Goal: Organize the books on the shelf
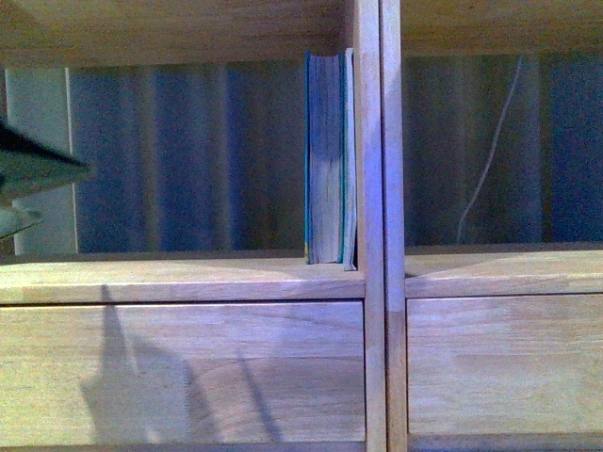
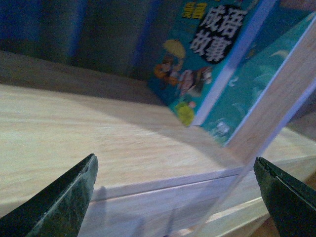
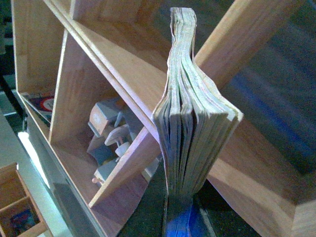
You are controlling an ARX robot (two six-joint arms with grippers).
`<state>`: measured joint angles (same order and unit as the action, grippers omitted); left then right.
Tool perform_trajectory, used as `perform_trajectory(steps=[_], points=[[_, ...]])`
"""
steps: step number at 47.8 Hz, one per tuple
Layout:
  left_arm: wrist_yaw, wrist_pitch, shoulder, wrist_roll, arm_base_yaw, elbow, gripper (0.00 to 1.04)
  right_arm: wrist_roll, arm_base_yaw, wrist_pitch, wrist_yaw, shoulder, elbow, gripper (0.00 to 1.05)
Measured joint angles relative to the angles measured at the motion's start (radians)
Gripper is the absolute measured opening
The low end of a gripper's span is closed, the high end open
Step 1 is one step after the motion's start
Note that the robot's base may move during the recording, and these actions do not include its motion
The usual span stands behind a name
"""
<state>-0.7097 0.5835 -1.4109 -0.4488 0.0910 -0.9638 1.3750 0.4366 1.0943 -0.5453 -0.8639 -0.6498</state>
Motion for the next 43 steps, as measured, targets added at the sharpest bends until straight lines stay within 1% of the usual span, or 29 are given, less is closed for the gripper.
perform_trajectory(steps=[4, 7, 11, 17, 26, 29, 34, 41, 43], points=[[-0.026, -0.026, -0.037, -0.120, -0.037, -0.079, 0.97, -0.056, -0.049, 0.023, 0.027, 0.000, 0.000, 0.07], [-0.039, -0.044, -0.065, -0.219, -0.078, -0.137, 0.97, -0.116, -0.109, 0.052, 0.038, 0.000, 0.000, 0.07], [-0.068, -0.038, -0.077, -0.302, -0.118, -0.163, 0.97, -0.173, -0.178, 0.069, 0.044, 0.000, 0.000, 0.07], [-0.113, 0.022, -0.078, -0.402, -0.185, -0.167, 0.97, -0.267, -0.292, 0.079, 0.059, -0.009, 0.000, 0.07], [-0.125, 0.100, -0.074, -0.468, -0.263, -0.167, 0.97, -0.363, -0.443, 0.077, 0.118, -0.064, 0.000, 0.07], [-0.119, 0.146, -0.074, -0.498, -0.284, -0.167, 0.97, -0.409, -0.504, 0.068, 0.143, -0.101, -0.001, 0.07], [-0.119, 0.214, -0.074, -0.546, -0.298, -0.167, 0.97, -0.444, -0.560, 0.066, 0.163, -0.153, -0.002, 0.07], [-0.167, 0.435, -0.054, -0.615, -0.311, -0.135, 0.97, -0.440, -0.606, 0.078, 0.179, -0.211, -0.016, 0.07], [-0.190, 0.537, -0.048, -0.645, -0.315, -0.120, 0.97, -0.426, -0.620, 0.085, 0.180, -0.215, -0.016, 0.07]])
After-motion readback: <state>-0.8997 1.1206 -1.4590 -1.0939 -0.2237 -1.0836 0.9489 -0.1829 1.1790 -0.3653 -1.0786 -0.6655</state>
